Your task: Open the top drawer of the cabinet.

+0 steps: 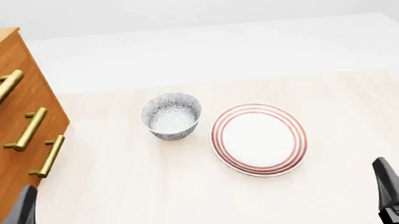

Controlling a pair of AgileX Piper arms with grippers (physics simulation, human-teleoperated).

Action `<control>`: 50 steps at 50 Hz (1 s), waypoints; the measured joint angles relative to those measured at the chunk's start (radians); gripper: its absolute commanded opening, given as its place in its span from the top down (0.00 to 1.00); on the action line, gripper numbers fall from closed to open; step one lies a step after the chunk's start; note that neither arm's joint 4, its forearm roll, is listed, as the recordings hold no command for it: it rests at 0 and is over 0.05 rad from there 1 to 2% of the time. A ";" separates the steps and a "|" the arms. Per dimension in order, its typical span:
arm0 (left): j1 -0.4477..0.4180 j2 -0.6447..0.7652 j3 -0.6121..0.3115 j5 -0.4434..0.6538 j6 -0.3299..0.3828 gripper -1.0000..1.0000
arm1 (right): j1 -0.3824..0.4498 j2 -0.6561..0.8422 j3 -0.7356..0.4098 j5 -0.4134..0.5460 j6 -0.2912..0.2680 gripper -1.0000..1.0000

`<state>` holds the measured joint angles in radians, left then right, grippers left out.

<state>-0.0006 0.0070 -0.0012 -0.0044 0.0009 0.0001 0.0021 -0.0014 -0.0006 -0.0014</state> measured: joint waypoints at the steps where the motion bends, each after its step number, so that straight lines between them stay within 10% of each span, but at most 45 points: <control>1: 0.000 0.003 0.000 -0.002 0.001 0.00 | 0.000 0.000 0.000 0.000 -0.001 0.00; 19: -0.007 0.026 -0.006 -0.013 0.032 0.00 | 0.001 0.004 -0.003 -0.002 -0.006 0.00; 50: -0.049 0.335 -0.136 -0.100 0.397 0.00 | 0.001 0.006 -0.003 -0.004 -0.007 0.00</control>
<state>-0.0491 0.3424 -0.1367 -0.1042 0.3977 0.0009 0.0081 -0.0042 -0.0044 -0.0081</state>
